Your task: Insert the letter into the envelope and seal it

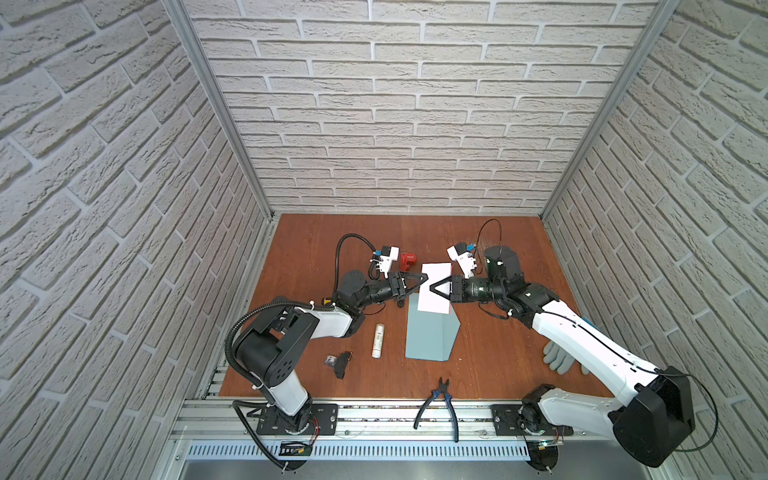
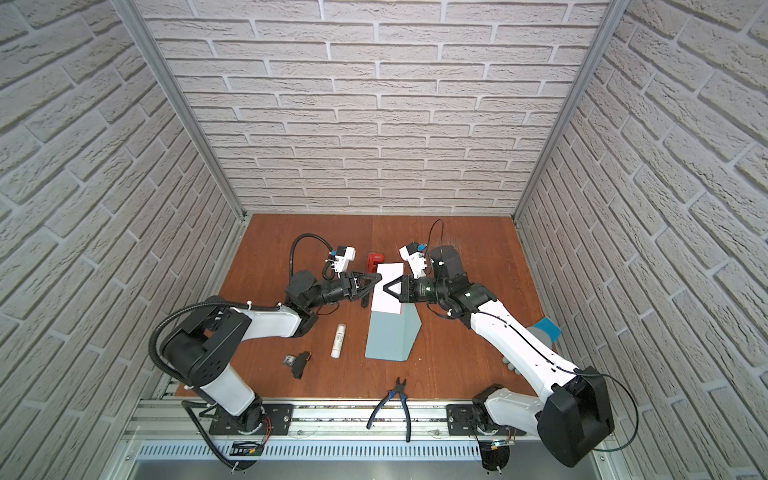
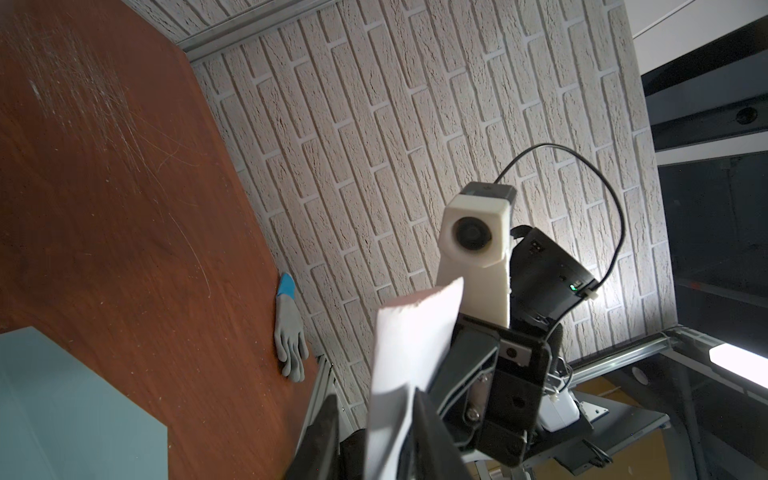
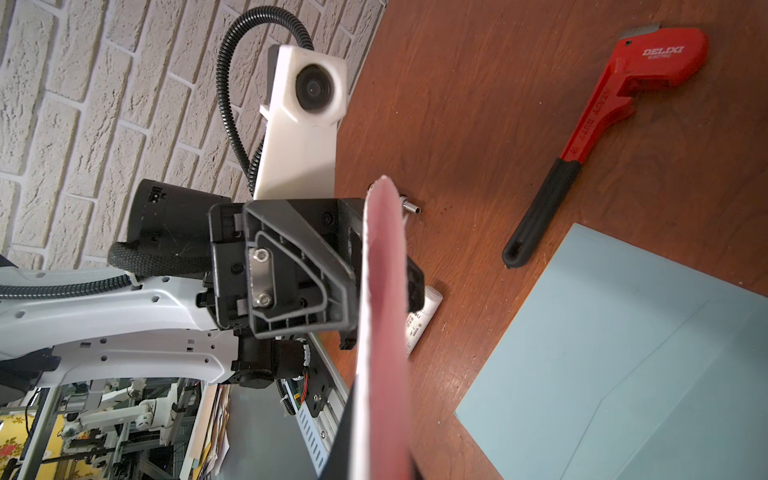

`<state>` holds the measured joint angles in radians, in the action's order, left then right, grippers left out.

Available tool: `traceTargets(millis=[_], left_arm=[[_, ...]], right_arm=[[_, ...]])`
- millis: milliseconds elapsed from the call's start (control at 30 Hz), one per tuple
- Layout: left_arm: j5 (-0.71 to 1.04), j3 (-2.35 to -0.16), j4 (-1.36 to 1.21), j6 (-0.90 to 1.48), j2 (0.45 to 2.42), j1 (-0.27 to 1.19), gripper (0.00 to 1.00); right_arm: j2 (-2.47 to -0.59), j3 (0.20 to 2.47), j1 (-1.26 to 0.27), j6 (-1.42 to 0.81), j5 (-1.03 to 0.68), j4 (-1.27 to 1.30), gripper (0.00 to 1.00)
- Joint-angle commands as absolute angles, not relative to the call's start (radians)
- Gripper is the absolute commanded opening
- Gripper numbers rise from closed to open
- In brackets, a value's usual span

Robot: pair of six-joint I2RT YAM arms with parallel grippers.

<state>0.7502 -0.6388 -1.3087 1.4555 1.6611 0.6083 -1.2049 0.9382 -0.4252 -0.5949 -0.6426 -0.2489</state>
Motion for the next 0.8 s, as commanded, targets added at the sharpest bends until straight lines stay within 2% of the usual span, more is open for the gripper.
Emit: traceTargets(millis=[0,333,467,567,667,767], left_arm=[[0.774,-0.667,-1.402,1.452,1.619,0.613,0.22],[0.776,-0.664,-1.402,1.454,1.581,0.611,0.00],[0.791,-0.650,-1.402,1.447,1.569,0.606,0.00],[0.805,-0.620,-1.375,1.425,1.559,0.588,0.00],[0.817,-0.598,-1.205,1.305,1.510,0.579,0.00],[0.811,-0.611,-0.876,1.087,1.416,0.584,0.00]], right_arm=[[-1.195,0.927,-0.421,-0.591,-0.667,-0.203,0.09],[-1.195,0.908,-0.422,-0.558,-0.659,-0.240,0.22],[-1.184,0.924,-0.419,-0.534,-0.634,-0.286,0.47],[-1.160,0.967,-0.417,-0.468,-0.578,-0.387,0.58],[-1.137,1.023,-0.417,-0.378,-0.500,-0.514,0.64],[-1.113,1.065,-0.417,-0.292,-0.454,-0.604,0.67]])
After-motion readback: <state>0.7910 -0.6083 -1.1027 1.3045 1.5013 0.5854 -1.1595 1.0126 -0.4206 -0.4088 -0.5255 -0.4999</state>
